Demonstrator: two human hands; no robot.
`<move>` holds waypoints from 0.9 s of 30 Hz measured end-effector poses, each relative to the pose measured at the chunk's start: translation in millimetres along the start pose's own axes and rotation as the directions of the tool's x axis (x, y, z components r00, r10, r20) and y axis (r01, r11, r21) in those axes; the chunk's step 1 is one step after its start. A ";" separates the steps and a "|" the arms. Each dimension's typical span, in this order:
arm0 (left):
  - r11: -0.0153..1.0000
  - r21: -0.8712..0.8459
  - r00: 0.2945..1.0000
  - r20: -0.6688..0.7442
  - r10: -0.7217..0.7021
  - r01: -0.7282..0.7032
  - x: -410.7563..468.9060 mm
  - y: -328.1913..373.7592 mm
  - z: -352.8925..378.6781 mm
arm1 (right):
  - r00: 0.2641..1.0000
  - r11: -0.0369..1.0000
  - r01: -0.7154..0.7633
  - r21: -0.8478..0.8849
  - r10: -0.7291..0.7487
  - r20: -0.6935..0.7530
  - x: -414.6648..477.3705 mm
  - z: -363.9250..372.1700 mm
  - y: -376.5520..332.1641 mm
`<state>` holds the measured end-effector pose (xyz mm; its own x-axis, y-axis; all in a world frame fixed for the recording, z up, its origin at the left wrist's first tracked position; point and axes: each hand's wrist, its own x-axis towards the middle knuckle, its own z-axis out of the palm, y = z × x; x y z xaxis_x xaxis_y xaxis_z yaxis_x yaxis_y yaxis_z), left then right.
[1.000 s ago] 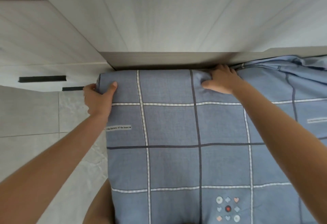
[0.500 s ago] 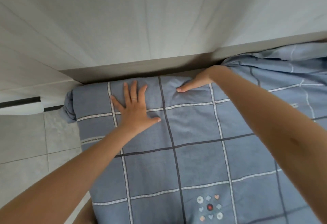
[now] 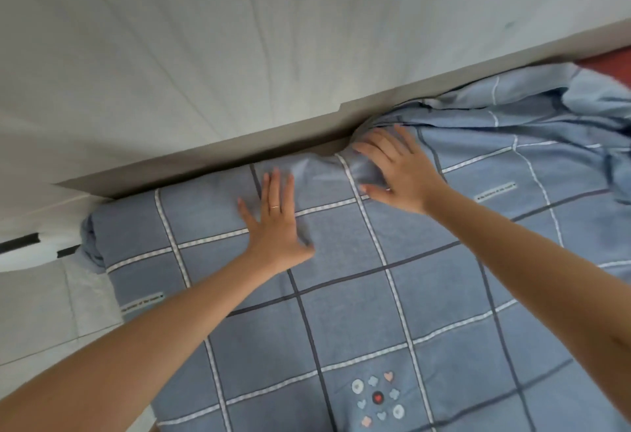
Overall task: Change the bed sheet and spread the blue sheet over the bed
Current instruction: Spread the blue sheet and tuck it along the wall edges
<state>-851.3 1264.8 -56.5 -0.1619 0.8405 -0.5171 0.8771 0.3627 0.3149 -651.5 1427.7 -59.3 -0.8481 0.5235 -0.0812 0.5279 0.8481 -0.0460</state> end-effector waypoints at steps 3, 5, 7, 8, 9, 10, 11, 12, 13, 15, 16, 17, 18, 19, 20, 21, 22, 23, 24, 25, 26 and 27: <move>0.952 0.154 0.959 0.143 0.245 -0.266 17.7 40.3 2.8 | 0.995 0.999 -0.044 -0.009 0.044 0.086 -83.0 17.0 31.8; 0.945 0.194 0.955 0.187 0.229 -0.265 46.4 80.1 1.6 | 0.901 0.948 -0.313 -0.053 0.314 0.299 -134.5 21.7 65.6; 0.983 0.135 0.973 0.211 0.094 -0.124 74.4 116.4 -6.3 | 0.605 0.686 -0.720 -0.100 0.692 0.393 -159.8 26.6 96.7; 0.994 0.098 0.973 0.229 0.022 -0.046 86.3 128.1 -11.1 | 0.456 0.537 -0.838 -0.097 0.787 0.415 -159.3 26.1 110.1; 0.997 0.079 0.970 0.241 -0.028 0.009 101.7 146.8 -9.4 | 0.366 0.439 -0.894 -0.089 0.830 0.420 -160.5 27.2 132.0; 0.995 0.078 0.960 0.268 -0.074 0.055 113.4 159.8 -6.6 | 0.309 0.372 -0.926 -0.071 0.850 0.427 -157.0 27.5 152.0; 0.992 0.090 0.953 0.280 -0.115 0.093 119.4 163.7 -3.9 | 0.278 0.330 -0.943 -0.050 0.861 0.426 -150.4 27.9 167.6; 0.987 0.110 0.947 0.288 -0.143 0.116 123.9 167.1 1.2 | 0.263 0.303 -0.953 -0.030 0.870 0.416 -148.1 30.6 184.2; 0.982 0.124 0.945 0.279 -0.171 0.141 126.0 165.4 2.7 | 0.272 0.307 -0.951 -0.029 0.880 0.390 -144.3 31.7 195.7; 0.974 0.138 0.939 0.272 -0.210 0.178 128.0 168.2 7.1 | 0.332 0.347 -0.938 -0.007 0.903 0.273 -151.2 40.3 205.7; 0.973 0.146 0.940 0.267 -0.213 0.179 125.8 166.8 10.2 | 0.384 0.384 -0.923 0.030 0.909 0.162 -159.8 49.2 202.3; 0.971 0.167 0.940 0.267 -0.212 0.172 126.5 167.3 13.2 | 0.405 0.401 -0.912 0.081 0.914 0.032 -165.2 55.2 200.2; 0.965 0.193 0.938 0.262 -0.224 0.177 131.7 171.8 14.5 | 0.396 0.400 -0.907 0.129 0.916 -0.058 -168.6 59.1 201.3; 0.961 0.198 0.933 0.264 -0.243 0.195 133.4 173.7 13.6 | 0.388 0.403 -0.898 0.176 0.915 -0.111 -167.4 60.7 201.5; 0.954 0.217 0.926 0.271 -0.262 0.206 138.5 179.7 11.8 | 0.376 0.393 -0.895 0.212 0.919 -0.118 -167.6 63.9 206.0; 0.951 0.222 0.923 0.271 -0.272 0.215 137.5 181.9 10.6 | 0.375 0.395 -0.890 0.229 0.918 -0.128 -166.1 65.2 208.4; 0.945 0.243 0.917 0.280 -0.282 0.217 139.5 185.9 9.4 | 0.371 0.392 -0.891 0.230 0.920 -0.129 -167.3 66.5 213.6; 0.942 0.253 0.910 0.292 -0.293 0.222 138.1 185.3 10.5 | 0.373 0.397 -0.888 0.232 0.917 -0.141 -167.9 66.9 213.7; 0.936 0.267 0.902 0.304 -0.306 0.228 139.5 186.4 9.7 | 0.378 0.404 -0.886 0.227 0.914 -0.148 -168.0 67.6 214.7; 0.933 0.274 0.895 0.314 -0.316 0.233 139.3 186.0 10.3 | 0.386 0.411 -0.883 0.226 0.911 -0.148 -168.0 68.7 213.6; 0.929 0.284 0.890 0.319 -0.325 0.237 138.6 186.1 10.4 | 0.391 0.414 -0.882 0.223 0.909 -0.144 -168.0 69.7 212.1; 0.928 0.287 0.889 0.320 -0.328 0.239 140.2 187.2 10.0 | 0.391 0.413 -0.883 0.222 0.910 -0.139 -167.5 69.7 213.4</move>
<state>-705.2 1446.5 -78.0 -0.2868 0.4991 -0.8177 0.9047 0.4218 -0.0599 -393.7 1515.2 -125.0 0.1425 0.9877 0.0647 0.9771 -0.1300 -0.1686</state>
